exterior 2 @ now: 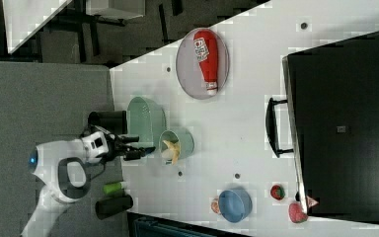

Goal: Pick Banana and place it in mug.

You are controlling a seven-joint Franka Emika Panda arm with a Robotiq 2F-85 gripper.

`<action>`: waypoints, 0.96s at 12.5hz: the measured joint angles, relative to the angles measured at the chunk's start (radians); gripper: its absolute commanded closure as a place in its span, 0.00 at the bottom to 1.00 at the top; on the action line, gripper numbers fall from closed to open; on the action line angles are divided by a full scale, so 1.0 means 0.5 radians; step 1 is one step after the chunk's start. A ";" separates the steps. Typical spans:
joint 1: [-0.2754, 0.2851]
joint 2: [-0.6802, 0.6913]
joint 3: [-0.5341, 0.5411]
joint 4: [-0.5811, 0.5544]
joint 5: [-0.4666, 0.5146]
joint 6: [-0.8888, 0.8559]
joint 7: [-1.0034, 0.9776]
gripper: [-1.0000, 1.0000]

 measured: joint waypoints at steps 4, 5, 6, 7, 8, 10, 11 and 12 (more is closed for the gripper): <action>-0.031 -0.259 -0.295 0.328 -0.080 -0.699 0.000 0.00; -0.037 -0.301 -0.399 0.473 -0.080 -0.885 0.002 0.00; -0.044 -0.331 -0.497 0.615 -0.067 -1.014 0.003 0.00; -0.052 -0.350 -0.597 0.744 -0.065 -1.095 0.003 0.00; -0.071 -0.363 -0.673 0.848 -0.060 -1.132 0.003 0.00; -0.114 -0.453 -0.787 0.932 -0.149 -1.231 0.003 0.00; -0.132 -0.494 -0.833 0.961 -0.168 -1.334 0.003 0.00; -0.130 -0.508 -0.861 0.988 -0.171 -1.410 0.003 0.00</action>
